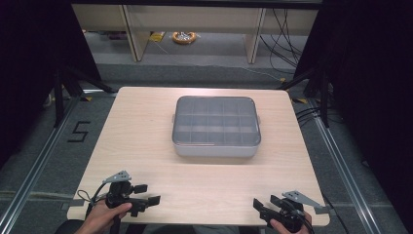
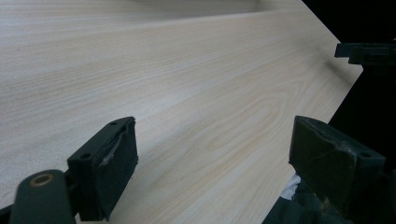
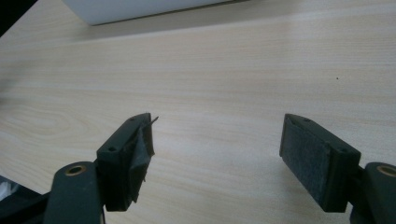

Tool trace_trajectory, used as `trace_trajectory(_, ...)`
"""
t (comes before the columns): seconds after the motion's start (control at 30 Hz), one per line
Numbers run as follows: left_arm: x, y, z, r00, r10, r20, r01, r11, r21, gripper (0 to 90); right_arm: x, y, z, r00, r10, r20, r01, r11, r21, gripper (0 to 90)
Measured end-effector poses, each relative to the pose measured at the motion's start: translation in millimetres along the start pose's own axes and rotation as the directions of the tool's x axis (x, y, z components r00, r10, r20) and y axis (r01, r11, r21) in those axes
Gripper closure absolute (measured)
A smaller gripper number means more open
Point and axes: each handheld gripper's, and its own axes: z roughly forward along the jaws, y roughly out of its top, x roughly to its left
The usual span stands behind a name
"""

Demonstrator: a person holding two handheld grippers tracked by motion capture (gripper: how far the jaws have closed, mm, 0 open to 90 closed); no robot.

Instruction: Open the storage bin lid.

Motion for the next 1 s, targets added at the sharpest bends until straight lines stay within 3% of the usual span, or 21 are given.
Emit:
trace_trajectory(0.03, -0.1, 0.0, 0.1, 1.0000, 0.002, 0.001, -0.002, 1.0000, 0.000, 14.7, -2.0, 0.7, -1.2, 0.9998, -0.018, 0.010, 0.018, 1.000, 0.002, 26.8)
trace_trajectory(0.07, -0.1, 0.1, 0.2, 1.0000, 0.001, 0.003, -0.001, 1.0000, 0.000, 14.7, -3.0, 0.7, -0.6, 0.9997, -0.001, -0.024, 0.000, 1.000, -0.015, 26.8)
trace_trajectory(0.17, -0.5, 0.2, 0.9, 1.0000, -0.001, 0.000, 0.001, 1.0000, -0.005, 14.7, -4.3, 1.0, -1.0, 1.0000, 0.006, 0.005, -0.006, 1.000, -0.012, 26.9)
trace_trajectory(0.23, 0.2, 0.3, 0.6, 1.0000, -0.002, -0.001, 0.002, 1.0000, -0.003, 14.7, -5.6, 1.3, 0.2, 1.0000, 0.008, -0.002, -0.008, 1.000, -0.030, 26.9)
trace_trajectory(0.27, 0.4, 0.4, 0.4, 1.0000, -0.003, -0.001, 0.003, 1.0000, -0.003, 14.7, -2.1, 1.3, -0.5, 0.9977, 0.067, -0.012, -0.067, 0.998, -0.019, 26.9)
trace_trajectory(0.33, 0.5, 0.7, 0.1, 1.0000, -0.005, -0.007, 0.005, 1.0000, -0.008, 14.7, -7.6, 2.0, 0.7, 0.9999, 0.013, -0.006, -0.014, 0.999, -0.035, 26.5)
trace_trajectory(0.43, 0.8, 0.9, 0.1, 1.0000, -0.008, -0.003, 0.008, 0.9999, -0.015, 14.7, -8.4, 2.4, -0.7, 0.9994, 0.025, 0.022, -0.024, 0.999, -0.029, 25.6)
trace_trajectory(0.47, 1.0, 0.8, 0.3, 0.9999, -0.011, -0.002, 0.011, 0.9998, -0.015, 14.7, -10.7, 2.0, 1.6, 0.9999, 0.008, 0.009, -0.007, 0.999, -0.053, 25.7)
trace_trajectory(0.5, 1.3, 0.8, 0.2, 0.9999, -0.012, -0.001, 0.012, 0.9998, -0.014, 14.7, -9.2, 2.1, 1.3, 0.9994, 0.033, 0.014, -0.032, 0.998, -0.053, 25.6)
trace_trajectory(0.57, 1.6, 0.9, 0.2, 0.9999, -0.013, -0.001, 0.013, 0.9998, -0.015, 14.7, -10.8, 3.1, 0.7, 0.9996, 0.027, 0.008, -0.027, 0.998, -0.064, 25.2)
trace_trajectory(0.63, 2.4, 1.0, 0.1, 0.9998, -0.020, 0.003, 0.020, 0.9997, -0.016, 14.7, -10.5, 3.8, 0.2, 0.9987, 0.022, 0.045, -0.019, 0.998, -0.061, 24.7)
trace_trajectory(0.73, 3.2, 1.3, 0.0, 0.9996, -0.029, 0.000, 0.029, 0.9994, -0.018, 14.7, -10.1, 4.4, 0.4, 0.9987, 0.049, 0.013, -0.047, 0.995, -0.085, 24.7)
trace_trajectory(0.77, 3.7, 1.3, -0.3, 0.9997, -0.026, -0.001, 0.026, 0.9995, -0.019, 14.7, -6.7, 4.3, -0.2, 0.9942, 0.108, 0.000, -0.107, 0.992, -0.072, 24.7)
trace_trajectory(0.8, 4.0, 1.2, -0.5, 0.9996, -0.028, -0.001, 0.028, 0.9994, -0.020, 14.7, -11.2, 4.6, 1.3, 0.9984, 0.053, 0.017, -0.052, 0.994, -0.091, 24.7)
trace_trajectory(0.83, 4.4, 1.0, -1.1, 0.9996, -0.028, -0.001, 0.028, 0.9994, -0.019, 14.7, -8.1, 5.5, -0.8, 0.9943, 0.107, -0.002, -0.106, 0.992, -0.074, 24.7)
trace_trajectory(0.93, 4.8, 0.8, -2.2, 0.9994, -0.033, -0.005, 0.033, 0.9993, -0.019, 14.7, -14.2, 7.0, 1.7, 0.9970, 0.077, -0.004, -0.077, 0.991, -0.107, 24.6)
trace_trajectory(0.97, 4.8, 0.8, -2.5, 0.9994, -0.034, -0.009, 0.033, 0.9992, -0.021, 14.7, -14.3, 7.5, -0.2, 0.9963, 0.082, 0.023, -0.080, 0.993, -0.091, 24.5)
trace_trajectory(1.0, 4.9, 0.8, -2.5, 0.9994, -0.034, -0.009, 0.034, 0.9992, -0.021, 14.7, -15.5, 7.5, 1.1, 0.9943, 0.106, -0.015, -0.107, 0.989, -0.102, 24.3)
